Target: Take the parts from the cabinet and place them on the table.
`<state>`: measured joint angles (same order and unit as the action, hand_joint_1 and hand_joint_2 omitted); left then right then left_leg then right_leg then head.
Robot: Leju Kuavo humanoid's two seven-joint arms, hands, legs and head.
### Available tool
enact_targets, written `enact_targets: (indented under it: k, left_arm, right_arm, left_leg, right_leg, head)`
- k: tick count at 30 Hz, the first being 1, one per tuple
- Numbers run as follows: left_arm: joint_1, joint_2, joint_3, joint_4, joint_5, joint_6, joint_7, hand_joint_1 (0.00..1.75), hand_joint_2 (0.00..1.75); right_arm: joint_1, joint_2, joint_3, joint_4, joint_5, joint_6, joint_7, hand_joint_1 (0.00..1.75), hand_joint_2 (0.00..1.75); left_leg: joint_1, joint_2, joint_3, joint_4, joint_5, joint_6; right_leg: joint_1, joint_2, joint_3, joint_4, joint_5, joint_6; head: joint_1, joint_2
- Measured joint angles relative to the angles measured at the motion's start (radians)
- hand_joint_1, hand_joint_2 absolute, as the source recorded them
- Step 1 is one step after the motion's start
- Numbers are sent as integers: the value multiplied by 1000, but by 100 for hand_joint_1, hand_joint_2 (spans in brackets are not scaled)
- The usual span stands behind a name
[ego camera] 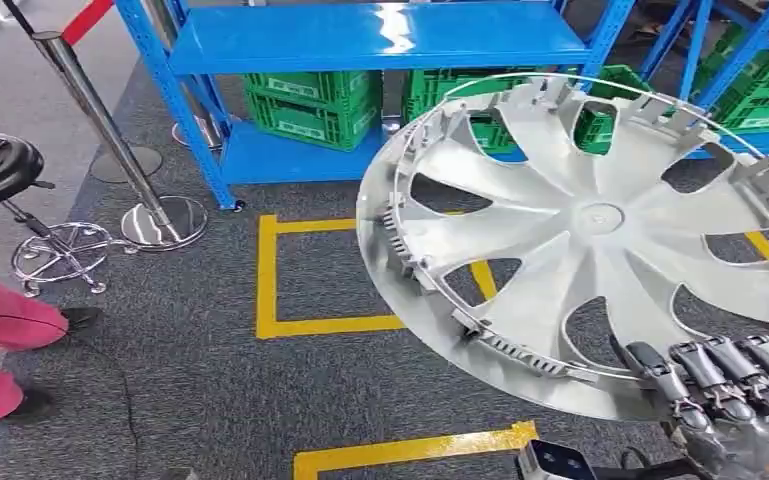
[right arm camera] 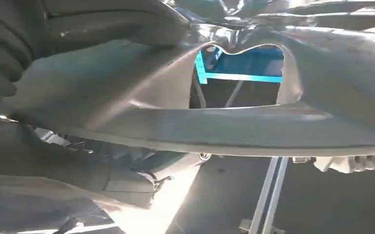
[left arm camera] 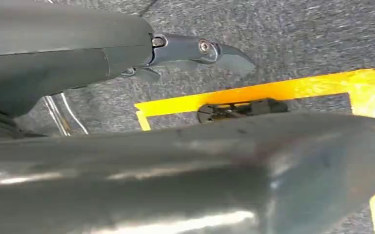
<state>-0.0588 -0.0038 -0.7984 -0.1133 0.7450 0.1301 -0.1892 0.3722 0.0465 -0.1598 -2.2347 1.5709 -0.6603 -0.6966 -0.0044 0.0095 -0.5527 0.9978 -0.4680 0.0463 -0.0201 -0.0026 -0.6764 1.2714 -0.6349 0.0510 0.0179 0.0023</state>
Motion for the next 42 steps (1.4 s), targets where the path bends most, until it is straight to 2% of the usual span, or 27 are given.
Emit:
enact_targets:
  k: [1, 2, 3, 5, 6, 7, 10, 11, 12, 13, 15, 16, 17, 18, 20, 21, 22, 25, 26, 27, 28, 33, 38, 39, 40, 41, 42]
  left_arm:
    - [1, 0, 0, 0, 0, -2, 0, 0, 0]
    - [1, -1, 0, 0, 0, -4, 0, 0, 0]
    - [1, -2, 0, 0, 0, -4, 0, 0, 0]
    - [0, -2, -2, 0, -2, -5, -3, 0, 0]
    - [0, -2, -2, 0, -2, -5, -4, 0, 0]
    - [-2, -1, -2, 0, -3, -5, -5, 0, 0]
    - [-2, 0, -3, 0, -3, -7, -7, 0, 0]
    - [-2, 4, -3, 0, -3, -7, -7, 0, 0]
    - [-2, 2, -4, 0, -3, -7, -8, 0, 0]
    - [-2, 2, -4, 0, -3, -7, -8, 0, 0]
    - [-1, 2, -4, 0, -3, -7, -8, 0, 0]
    - [-1, 2, -5, 0, -3, -7, -9, 0, 0]
    - [0, 2, -5, 0, -3, -7, -10, 0, 0]
    - [-1, 3, -5, 0, -5, -8, -12, 0, 0]
    - [-4, 3, -10, 0, -13, -12, -18, 0, 0]
    - [-6, 3, -15, -1, -18, -13, -18, 0, 0]
    - [-9, 3, -21, -1, -24, -14, -18, 0, 0]
    - [-18, -3, -37, -2, -42, -14, -1, 0, 0]
    - [-21, -9, -46, -5, -47, -14, 2, 0, 0]
    - [-26, -10, -51, -5, -50, -14, 8, 0, 0]
    - [-30, -11, -55, -6, -56, -14, 14, 0, 0]
    - [-48, -27, -89, -10, -84, -10, 37, 0, 0]
    - [-59, -27, -114, -12, -97, -3, 40, 0, 0]
    - [-60, -26, -118, -12, -98, -1, 42, 0, 0]
    - [-61, -26, -122, -12, -99, -1, 44, 0, 0]
    - [-63, -26, -124, -12, -99, 0, 46, 0, 0]
    - [-64, -29, -125, -13, -99, 0, 46, 0, 0]
  right_arm:
    - [1, 0, 0, 0, 0, 0, 0, 175, 175]
    - [2, 0, 0, 0, 0, 0, 0, 175, 175]
    - [2, 0, 0, 0, 0, 0, 0, 175, 175]
    - [1, 0, 0, -2, 0, 0, 0, 175, 175]
    - [0, 0, 0, -5, 0, 0, 0, 175, 175]
    - [0, 0, 0, -8, 0, 0, 0, 175, 175]
    - [2, 0, -1, -14, 0, 0, 0, 175, 175]
    - [2, 0, -2, -14, 0, 0, 0, 175, 175]
    - [2, 0, -1, -15, 0, 0, 0, 175, 175]
    - [2, 0, -2, -17, 0, 0, 0, 175, 175]
    - [2, 0, -3, -18, 0, 0, 0, 175, 175]
    - [2, 0, -3, -18, 0, 0, 0, 175, 175]
    - [3, 0, -3, -19, 0, 0, 0, 175, 175]
    - [5, 0, -3, -19, 0, 0, 0, 175, 175]
    - [12, 0, -4, -24, 0, 0, 0, 175, 175]
    - [16, 0, -5, -29, 0, 0, 0, 175, 175]
    - [18, 0, -5, -35, 0, 0, 0, 175, 175]
    - [25, 0, -6, -56, 0, 0, 0, 175, 175]
    - [31, 0, -7, -62, 0, 0, 0, 175, 175]
    - [35, 0, -8, -69, 0, 0, 0, 175, 175]
    - [38, 0, -8, -75, 0, 0, -1, 175, 175]
    - [79, 25, -9, -108, 0, 0, -1, 175, 175]
    - [118, 59, -10, -119, 0, 0, -1, 175, 175]
    - [122, 65, -11, -119, 0, 0, -1, 175, 175]
    - [124, 73, -12, -121, 0, 0, -1, 175, 175]
    - [127, 78, -13, -124, 0, 0, -1, 175, 175]
    - [130, 80, -13, -125, 0, 0, -1, 175, 175]
  left_leg:
    - [-3, 0, -5, 1, 3, 1]
    - [-5, 0, -7, 1, 5, 1]
    - [-6, 0, -8, 2, 7, 0]
    - [-7, 0, -8, 7, 8, -2]
    - [-9, -1, -11, 12, 7, -5]
    - [-16, -1, -19, 24, 6, -11]
    - [-12, -1, -26, 20, 18, -28]
    - [-12, -2, -30, 26, 12, -32]
    - [-11, -6, -38, 50, -15, -42]
    - [-6, -6, -58, 105, -56, -50]
    - [3, -5, -118, 264, -134, -61]
    - [6, -5, -136, 315, -149, -64]
    - [9, -5, -134, 320, -141, -66]
    - [11, -5, -111, 282, -110, -66]
    - [12, -6, -24, 112, -22, -59]
    - [12, -6, 5, 44, -9, -54]
    - [6, -7, 10, 32, -16, -50]
    - [4, -7, 4, 17, -16, -35]
    - [6, -7, 3, 11, -12, -41]
    - [5, -8, 2, 11, -11, -40]
    - [3, -8, 1, 12, -11, -38]
    - [-1, -7, 0, 12, -9, -27]
    - [-5, -7, -2, 14, -8, -24]
    - [-10, -7, -3, 21, -10, -20]
    - [-11, -8, -4, 16, -8, -6]
    - [-11, -6, 3, -5, 4, 3]
    - [-1, -1, 18, -31, 20, 8]
  right_leg:
    - [0, 0, -19, 48, -11, 0]
    - [0, 0, -10, 41, 5, -2]
    - [1, 0, 22, -12, 39, -4]
    - [1, 0, 125, -193, 119, -12]
    - [2, -1, 153, -250, 112, -15]
    - [5, 2, 159, -270, 109, -16]
    - [9, 3, 155, -261, 118, -31]
    - [-1, 1, 156, -269, 126, -39]
    - [-1, 0, 154, -270, 129, -42]
    - [-2, -1, 152, -269, 131, -44]
    - [-1, -2, 146, -268, 133, -46]
    - [-1, -2, 144, -266, 133, -46]
    - [-2, -2, 143, -265, 134, -46]
    - [-2, -2, 143, -264, 134, -45]
    - [-2, -1, 146, -263, 133, -43]
    - [-2, -1, 146, -263, 133, -41]
    - [4, 0, 140, -259, 134, -32]
    - [1, -1, 129, -265, 142, -14]
    - [2, 1, 128, -266, 144, -39]
    - [2, -2, 127, -266, 144, -48]
    - [1, -1, 127, -269, 148, -41]
    - [-3, 1, 131, -279, 157, -28]
    - [-7, 1, 130, -282, 159, -8]
    - [-12, 1, 132, -290, 165, 0]
    - [-15, 0, 135, -296, 170, 13]
    - [-11, 0, 140, -305, 174, 19]
    - [-12, 2, 130, -298, 164, 15]
  head:
    - [1, 0]
    - [0, 0]
    - [1, 0]
    - [0, 0]
    - [0, 0]
    - [-1, 0]
    - [-2, 0]
    - [1, 0]
    - [-4, 0]
    - [-8, 0]
    - [-7, 0]
    - [-7, 0]
    - [-7, 0]
    - [-8, 0]
    - [-7, 0]
    - [-7, 0]
    - [-7, 0]
    - [-7, 0]
    - [-3, 0]
    - [-2, 0]
    - [-3, 0]
    - [-3, 0]
    - [-3, 0]
    - [-3, 0]
    - [-5, 0]
    - [-5, 0]
    - [-2, 0]
